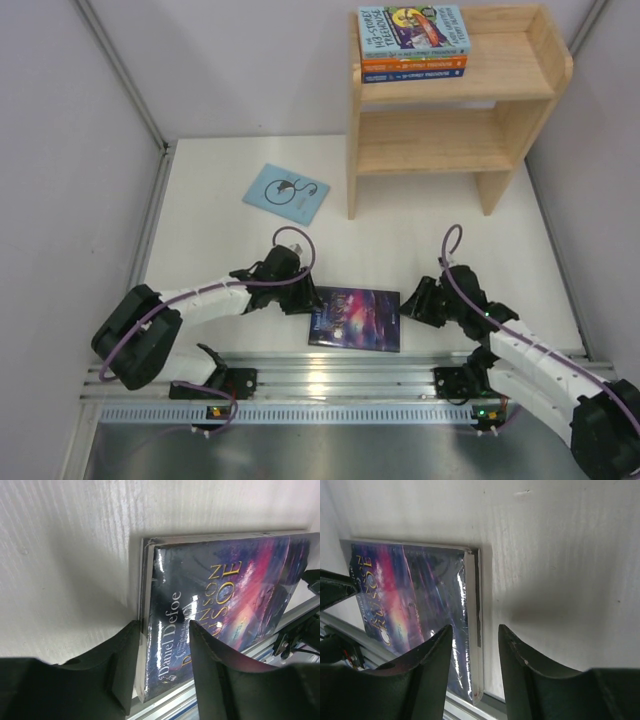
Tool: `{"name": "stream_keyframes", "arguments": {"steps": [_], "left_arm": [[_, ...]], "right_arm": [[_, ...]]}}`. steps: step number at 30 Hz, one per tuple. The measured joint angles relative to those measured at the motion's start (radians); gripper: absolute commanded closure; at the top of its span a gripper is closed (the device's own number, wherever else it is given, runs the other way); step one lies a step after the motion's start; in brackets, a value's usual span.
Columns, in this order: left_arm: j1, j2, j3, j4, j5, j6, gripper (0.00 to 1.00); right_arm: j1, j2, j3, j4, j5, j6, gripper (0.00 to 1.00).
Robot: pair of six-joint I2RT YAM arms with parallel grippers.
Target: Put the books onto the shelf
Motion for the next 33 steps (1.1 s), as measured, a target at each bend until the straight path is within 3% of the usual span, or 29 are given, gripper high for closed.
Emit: {"name": "stream_keyframes", "arguments": {"steps": [7,8,10,15,19,21,22,25,26,28,33], "left_arm": [[0.001,-0.005,-0.041,0.063,0.026,-0.040,0.77],[0.003,-0.006,-0.046,0.066,0.028,-0.051,0.78],[0.011,-0.009,-0.050,0.069,0.029,-0.069,0.83],[0.017,-0.009,-0.051,0.070,0.014,-0.120,0.78],[-0.011,-0.007,-0.048,0.070,-0.014,-0.153,0.61],[-0.048,-0.008,-0.037,0.063,-0.039,-0.153,0.55],[-0.063,-0.014,-0.032,0.058,-0.049,-0.153,0.54],[-0.081,-0.058,-0.013,0.013,-0.086,-0.127,0.50],[-0.082,-0.073,0.003,-0.018,-0.111,-0.109,0.48],[-0.081,-0.096,0.062,-0.084,-0.183,-0.049,0.42],[-0.064,-0.085,0.257,-0.149,-0.323,0.141,0.39]], "right_arm": [[0.022,0.115,-0.042,0.173,-0.046,-0.016,0.74],[0.021,0.141,-0.035,0.189,-0.046,-0.024,0.84],[0.021,0.204,0.000,0.217,-0.029,-0.054,0.92],[0.014,0.436,0.178,0.243,0.036,-0.180,0.93],[0.003,0.633,0.378,0.216,0.072,-0.280,0.81],[0.001,0.703,0.483,0.206,0.070,-0.313,0.72],[0.000,0.715,0.521,0.198,0.076,-0.326,0.62],[-0.006,0.697,0.599,0.152,0.127,-0.343,0.53],[-0.008,0.679,0.612,0.132,0.153,-0.340,0.44],[-0.010,0.627,0.613,0.089,0.184,-0.323,0.40],[-0.011,0.467,0.526,0.056,0.120,-0.209,0.25]]}}
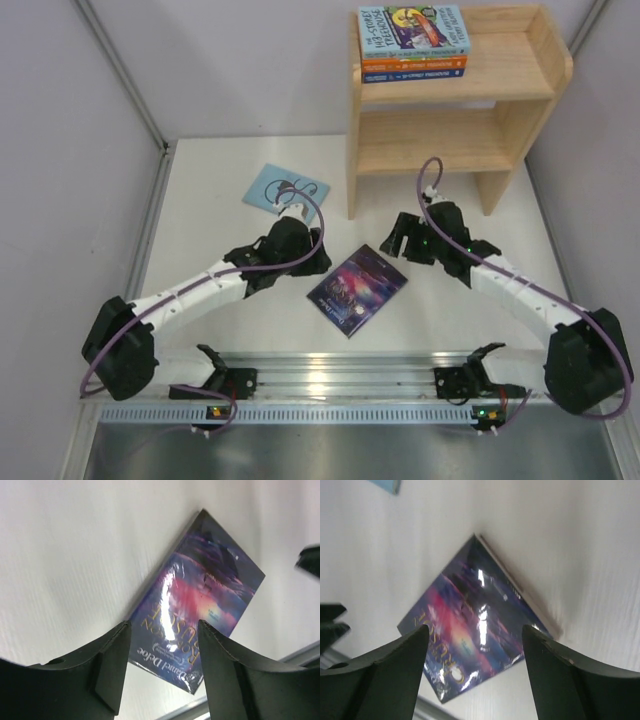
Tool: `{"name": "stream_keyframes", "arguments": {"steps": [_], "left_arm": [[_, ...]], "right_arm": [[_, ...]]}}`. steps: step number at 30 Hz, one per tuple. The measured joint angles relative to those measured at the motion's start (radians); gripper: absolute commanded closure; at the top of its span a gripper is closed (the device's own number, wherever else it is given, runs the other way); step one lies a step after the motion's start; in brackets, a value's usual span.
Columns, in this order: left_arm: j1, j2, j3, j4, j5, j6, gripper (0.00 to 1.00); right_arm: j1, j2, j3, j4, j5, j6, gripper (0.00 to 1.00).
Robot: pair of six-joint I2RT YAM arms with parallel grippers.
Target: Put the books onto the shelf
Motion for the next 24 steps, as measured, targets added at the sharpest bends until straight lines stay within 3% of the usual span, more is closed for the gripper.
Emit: {"name": "stream_keyframes", "arguments": {"steps": [2,9,16,24], "left_arm": [[0.008,0.032,0.062,0.000,-0.022,0.067,0.39],[0.036,0.174,0.106,0.023,0.037,0.227,0.36],[0.086,0.329,0.092,0.069,0.203,0.253,0.39],[0.090,0.366,0.026,0.156,0.319,0.219,0.53]], "right_arm": [[0.002,-0.063,-0.095,0.014,-0.047,0.068,0.19],[0.022,-0.195,-0.348,0.025,-0.072,0.267,0.16],[0.152,-0.310,-0.464,0.088,0.022,0.452,0.16],[0.195,-0.280,-0.532,0.254,0.095,0.518,0.16]]}}
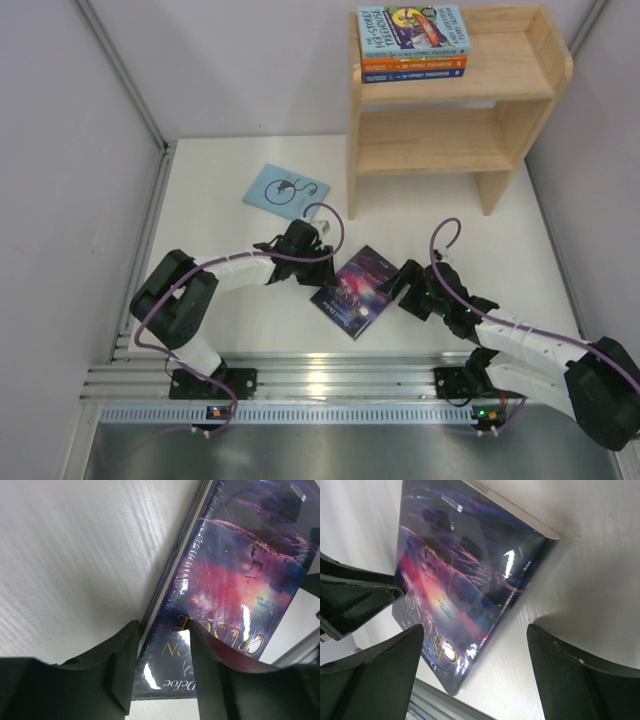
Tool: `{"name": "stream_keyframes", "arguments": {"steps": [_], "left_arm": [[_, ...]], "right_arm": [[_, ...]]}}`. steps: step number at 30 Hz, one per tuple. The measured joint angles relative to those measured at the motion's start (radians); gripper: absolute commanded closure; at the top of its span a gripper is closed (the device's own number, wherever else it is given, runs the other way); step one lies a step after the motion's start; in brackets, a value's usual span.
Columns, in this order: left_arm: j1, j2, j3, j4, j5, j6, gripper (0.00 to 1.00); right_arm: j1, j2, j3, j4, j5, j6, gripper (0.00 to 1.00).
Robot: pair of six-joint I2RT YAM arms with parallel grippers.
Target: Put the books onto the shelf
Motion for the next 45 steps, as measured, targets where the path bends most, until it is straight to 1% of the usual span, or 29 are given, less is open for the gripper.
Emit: {"name": "stream_keyframes", "arguments": {"steps": [3,4,5,7,9,10,13,16,20,23,24,27,30,33,35,39,41,45], "left_arm": [[0.002,-0.008,-0.050,0.072,0.071,-0.051,0.56],[0.002,-0.014,-0.076,0.103,0.105,-0.075,0.59],[0.002,-0.021,-0.097,0.126,0.133,-0.098,0.60],[0.002,-0.035,-0.137,0.156,0.173,-0.140,0.57],[0.000,-0.049,-0.165,0.171,0.213,-0.182,0.51],[-0.002,-0.053,-0.168,0.169,0.222,-0.190,0.46],[-0.003,-0.056,-0.160,0.161,0.224,-0.190,0.43],[0.003,-0.056,-0.138,0.144,0.213,-0.177,0.44],[0.010,-0.015,-0.094,0.139,0.210,-0.156,0.51],[0.015,0.034,-0.076,0.149,0.233,-0.154,0.65],[0.017,0.048,-0.071,0.154,0.240,-0.149,0.72],[0.032,0.066,-0.066,0.163,0.282,-0.151,0.80],[0.054,0.074,-0.077,0.195,0.331,-0.164,0.83],[0.084,0.086,-0.111,0.260,0.390,-0.205,0.86],[0.095,0.093,-0.129,0.299,0.418,-0.229,0.88],[0.105,0.100,-0.148,0.344,0.444,-0.261,0.91],[0.105,0.100,-0.156,0.358,0.449,-0.272,0.91],[0.104,0.100,-0.171,0.377,0.468,-0.297,0.91]], "right_arm": [[-0.003,0.031,0.001,0.044,0.002,-0.015,0.16],[-0.013,0.046,0.003,0.063,-0.010,-0.029,0.15],[-0.021,0.056,0.007,0.069,-0.016,-0.042,0.15],[-0.052,0.079,0.020,0.077,-0.038,-0.074,0.15],[-0.081,0.094,0.029,0.079,-0.068,-0.106,0.15],[-0.093,0.097,0.031,0.079,-0.085,-0.120,0.15],[-0.113,0.100,0.036,0.071,-0.116,-0.155,0.14],[-0.115,0.095,0.034,0.066,-0.147,-0.170,0.14],[-0.115,0.082,0.031,0.044,-0.163,-0.171,0.14],[-0.115,0.081,0.031,0.040,-0.164,-0.170,0.14],[-0.115,0.083,0.031,0.040,-0.168,-0.166,0.14],[-0.117,0.095,0.031,0.055,-0.186,-0.162,0.14],[-0.134,0.108,-0.006,0.165,-0.212,-0.146,0.15],[-0.145,0.105,-0.061,0.288,-0.230,-0.131,0.16],[-0.148,0.100,-0.087,0.341,-0.238,-0.129,0.17],[-0.148,0.089,-0.100,0.356,-0.250,-0.129,0.19],[-0.148,0.089,-0.111,0.372,-0.263,-0.119,0.19],[-0.148,0.089,-0.140,0.407,-0.332,-0.084,0.21]]}}
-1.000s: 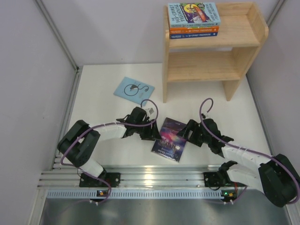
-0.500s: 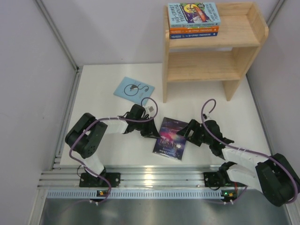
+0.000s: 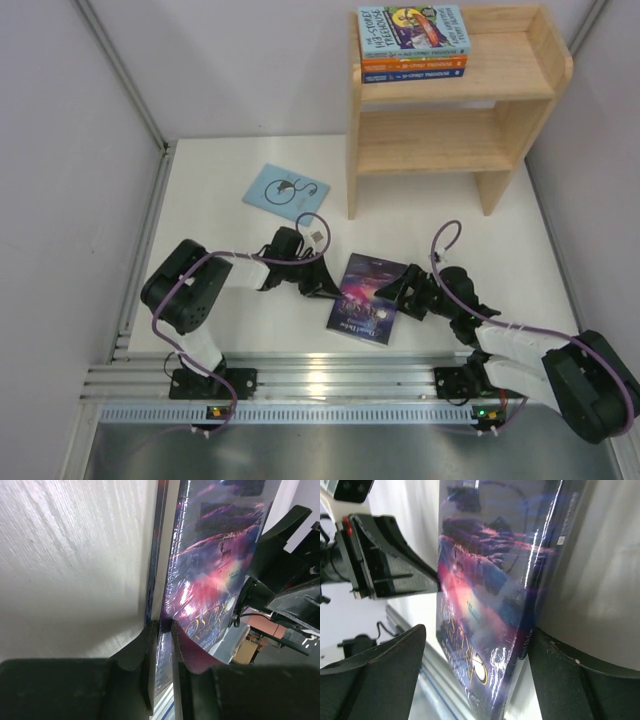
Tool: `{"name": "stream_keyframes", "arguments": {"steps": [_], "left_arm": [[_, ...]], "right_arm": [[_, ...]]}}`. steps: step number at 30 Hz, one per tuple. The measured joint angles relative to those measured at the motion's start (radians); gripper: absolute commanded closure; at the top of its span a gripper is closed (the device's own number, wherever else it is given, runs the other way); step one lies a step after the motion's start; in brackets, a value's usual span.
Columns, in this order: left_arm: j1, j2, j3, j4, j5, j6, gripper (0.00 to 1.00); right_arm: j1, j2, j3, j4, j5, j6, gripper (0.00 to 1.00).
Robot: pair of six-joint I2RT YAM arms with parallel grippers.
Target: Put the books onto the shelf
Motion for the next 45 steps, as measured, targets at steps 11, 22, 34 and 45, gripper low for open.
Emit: {"name": "stream_keyframes", "arguments": {"steps": [11,22,34,45], "left_arm": [[-0.009,0.007,-0.005,0.008,0.035,-0.042,0.91],[-0.018,-0.009,-0.033,0.045,0.062,-0.096,0.72],[0.096,-0.342,0.246,-0.298,-0.020,-0.070,0.01],[0.165,-0.530,0.398,-0.579,-0.071,0.013,0.01]], "right_arm": [[0.002,-0.041,-0.012,0.011,-0.084,0.029,0.60],[0.007,-0.074,-0.035,0.031,-0.109,0.103,1.00],[0.016,-0.365,0.171,-0.296,-0.002,0.112,1.00],[0.013,-0.427,0.484,-0.549,0.304,0.037,1.00]]}}
